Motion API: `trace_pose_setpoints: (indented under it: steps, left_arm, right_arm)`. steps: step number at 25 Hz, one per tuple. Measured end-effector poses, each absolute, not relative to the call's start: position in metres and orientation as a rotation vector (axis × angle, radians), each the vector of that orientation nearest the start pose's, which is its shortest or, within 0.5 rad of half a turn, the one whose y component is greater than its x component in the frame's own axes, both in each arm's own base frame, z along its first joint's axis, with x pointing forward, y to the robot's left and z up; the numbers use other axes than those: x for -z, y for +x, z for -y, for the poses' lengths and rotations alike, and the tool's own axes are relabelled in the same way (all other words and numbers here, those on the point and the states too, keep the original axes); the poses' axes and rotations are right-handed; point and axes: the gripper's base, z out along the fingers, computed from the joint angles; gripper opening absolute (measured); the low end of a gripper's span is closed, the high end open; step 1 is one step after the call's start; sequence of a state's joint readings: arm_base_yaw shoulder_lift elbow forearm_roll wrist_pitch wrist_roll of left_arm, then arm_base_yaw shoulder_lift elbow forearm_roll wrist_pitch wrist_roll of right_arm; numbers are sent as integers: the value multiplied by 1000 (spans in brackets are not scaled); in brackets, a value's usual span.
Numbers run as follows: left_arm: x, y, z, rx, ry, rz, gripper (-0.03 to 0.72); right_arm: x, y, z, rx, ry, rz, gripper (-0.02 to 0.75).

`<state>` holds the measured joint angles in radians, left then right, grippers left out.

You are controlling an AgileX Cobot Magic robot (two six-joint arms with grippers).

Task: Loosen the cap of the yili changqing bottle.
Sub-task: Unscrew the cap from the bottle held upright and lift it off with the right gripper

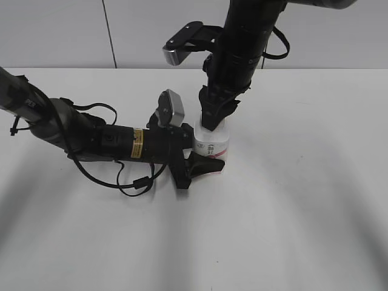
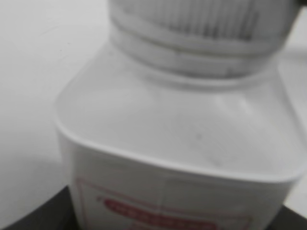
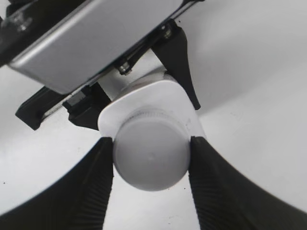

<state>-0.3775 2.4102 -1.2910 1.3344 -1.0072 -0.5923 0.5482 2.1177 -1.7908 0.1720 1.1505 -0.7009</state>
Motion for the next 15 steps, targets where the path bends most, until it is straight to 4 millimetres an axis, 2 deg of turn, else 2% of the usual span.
trace_pose_setpoints:
  steps: [15]
  left_arm:
    - [-46, 367, 226, 959, 1351, -1565, 416]
  right_arm:
    - [-218, 372, -244, -142, -2124, -2004, 387]
